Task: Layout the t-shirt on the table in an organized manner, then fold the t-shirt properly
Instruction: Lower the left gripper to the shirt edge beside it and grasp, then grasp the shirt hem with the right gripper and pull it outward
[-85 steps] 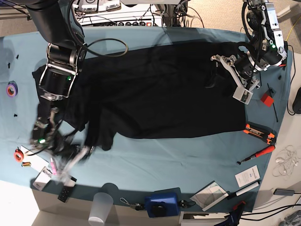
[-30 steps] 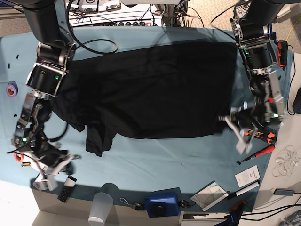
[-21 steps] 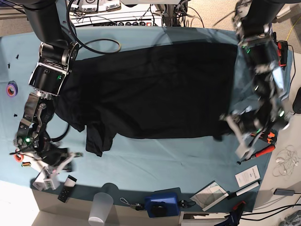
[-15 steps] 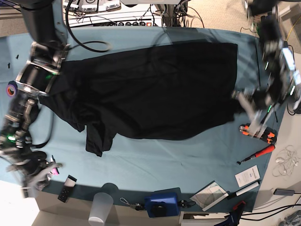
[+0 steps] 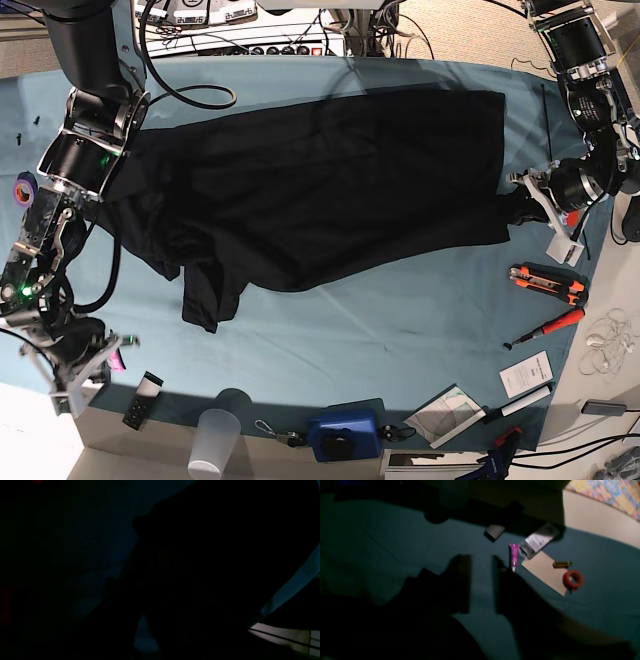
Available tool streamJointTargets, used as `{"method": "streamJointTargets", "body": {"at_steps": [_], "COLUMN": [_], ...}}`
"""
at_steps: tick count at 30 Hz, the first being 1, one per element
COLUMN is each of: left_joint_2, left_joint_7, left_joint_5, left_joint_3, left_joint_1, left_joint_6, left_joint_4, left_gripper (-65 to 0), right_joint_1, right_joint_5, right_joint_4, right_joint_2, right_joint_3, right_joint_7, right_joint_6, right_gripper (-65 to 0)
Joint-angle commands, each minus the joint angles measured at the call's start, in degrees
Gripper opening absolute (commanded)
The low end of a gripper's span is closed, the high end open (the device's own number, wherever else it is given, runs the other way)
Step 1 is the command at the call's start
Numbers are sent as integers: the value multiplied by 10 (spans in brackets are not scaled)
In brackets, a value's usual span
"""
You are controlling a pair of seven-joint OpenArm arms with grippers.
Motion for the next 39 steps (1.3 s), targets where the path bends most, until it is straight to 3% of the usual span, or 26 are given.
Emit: {"method": "streamJointTargets", "body": {"at_steps": [1, 5, 9, 11, 14, 18, 23, 26, 27, 31, 39], "left_joint_2": [-9, -9, -9, -9, -9, -9, -9, -9, -9, -9, -9], "left_joint_7": [-9, -9, -9, -9, -9, -9, -9, -9, -9, -9, -9], "left_joint_5": [-13, -17, -21, -21, -22, -22, -23, -29, -30, -31, -31], "left_joint_3": [-1, -1, -1, -1, -1, -1, -1, -1, -1, -1, -1], "left_joint_1": [-8, -8, -8, -8, -8, -8, -8, -8, -8, -8, -8], "left_joint_6": [-2, -2, -2, -2, -2, -2, -2, -2, -3, -2, -2], "left_joint_4": [10, 10, 10, 10, 10, 10, 10, 10, 10, 10, 10], "left_gripper": [-650, -650, -650, -650, -650, -650, -650, -650, -650, -650, -650], "right_joint_1": [12, 11, 12, 19, 37, 41, 40, 43, 44, 46, 48], "right_joint_5": [5, 3, 2, -9, -74, -123, -128, -130, -138, -177, -177], "right_joint_4": [-5, -97, -207, -257, -327, -364, -364, -363, -362, -344, -216], "right_joint_2": [7, -10, -23, -28, -45, -65, -76, -77, -77, -75, -53], "right_joint_3": [2, -15, -68, -110, -170, -204, -205, -205, -205, -205, -204], "right_joint_7": [12, 50, 134, 151, 153, 144, 118, 85, 83, 117, 190], "right_joint_6": [-3, -27, -33, -67, -120, -150, -153, -153, -153, -153, -153], "right_gripper": [-452, -451, -451, -451, -451, -451, -467, -635, -650, -650, -650]}}
